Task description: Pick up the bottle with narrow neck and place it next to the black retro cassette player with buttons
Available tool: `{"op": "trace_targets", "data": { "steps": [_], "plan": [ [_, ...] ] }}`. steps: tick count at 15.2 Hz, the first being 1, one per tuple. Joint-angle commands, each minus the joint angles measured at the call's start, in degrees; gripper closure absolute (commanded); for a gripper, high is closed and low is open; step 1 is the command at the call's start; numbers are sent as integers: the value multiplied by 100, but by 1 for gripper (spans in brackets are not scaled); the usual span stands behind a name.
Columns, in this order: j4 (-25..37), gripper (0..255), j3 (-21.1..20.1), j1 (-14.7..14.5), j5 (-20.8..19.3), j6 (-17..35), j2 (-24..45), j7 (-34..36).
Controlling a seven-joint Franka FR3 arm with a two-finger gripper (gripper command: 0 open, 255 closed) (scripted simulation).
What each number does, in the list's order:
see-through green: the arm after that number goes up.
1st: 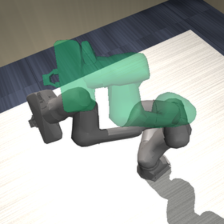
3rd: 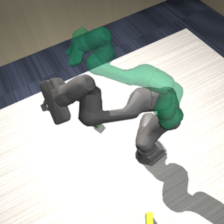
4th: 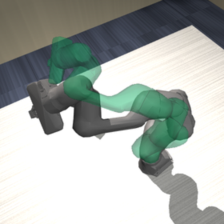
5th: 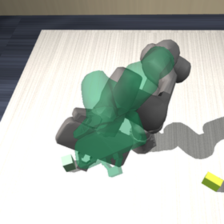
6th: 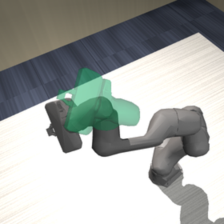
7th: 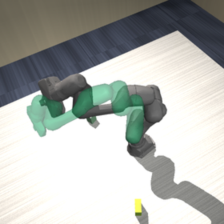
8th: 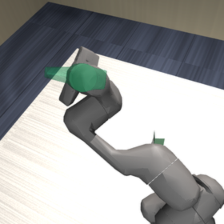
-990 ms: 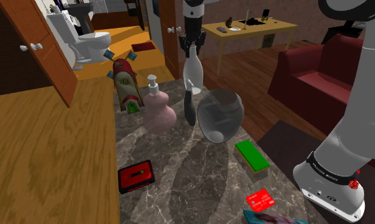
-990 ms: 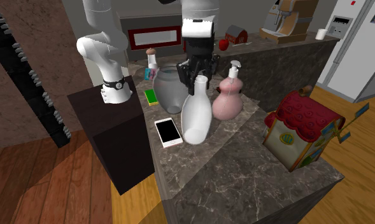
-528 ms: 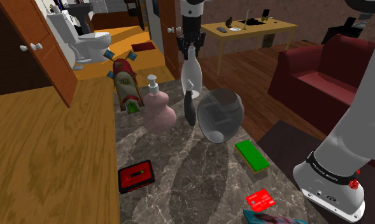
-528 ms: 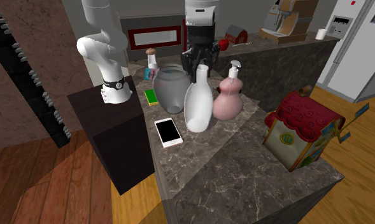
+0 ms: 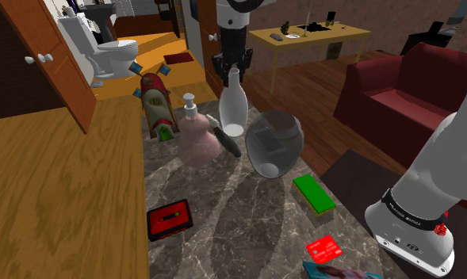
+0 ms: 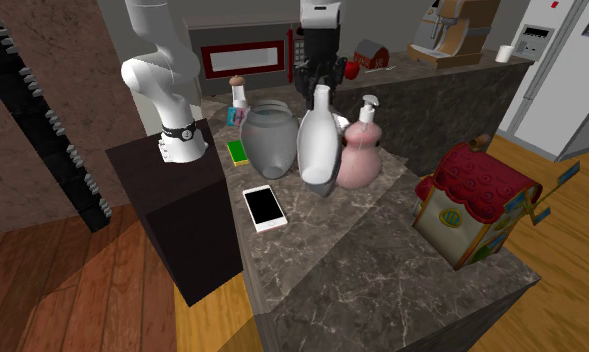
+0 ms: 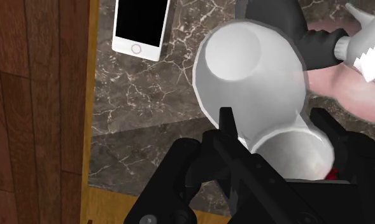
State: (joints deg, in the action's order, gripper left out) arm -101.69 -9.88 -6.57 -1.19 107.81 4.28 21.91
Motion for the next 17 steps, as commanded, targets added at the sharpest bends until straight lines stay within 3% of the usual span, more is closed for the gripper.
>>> {"op": "trace_targets", "data": {
  "steps": [1, 9, 17],
  "plan": [
    [-237, 255, -115, -129, 22, 45, -188, 245],
    [-843, 255, -602, -625, 119, 135, -709, 1200],
    [-1019, 255, -1171, -1128, 184, 135, -889, 2248]
  ]
}}
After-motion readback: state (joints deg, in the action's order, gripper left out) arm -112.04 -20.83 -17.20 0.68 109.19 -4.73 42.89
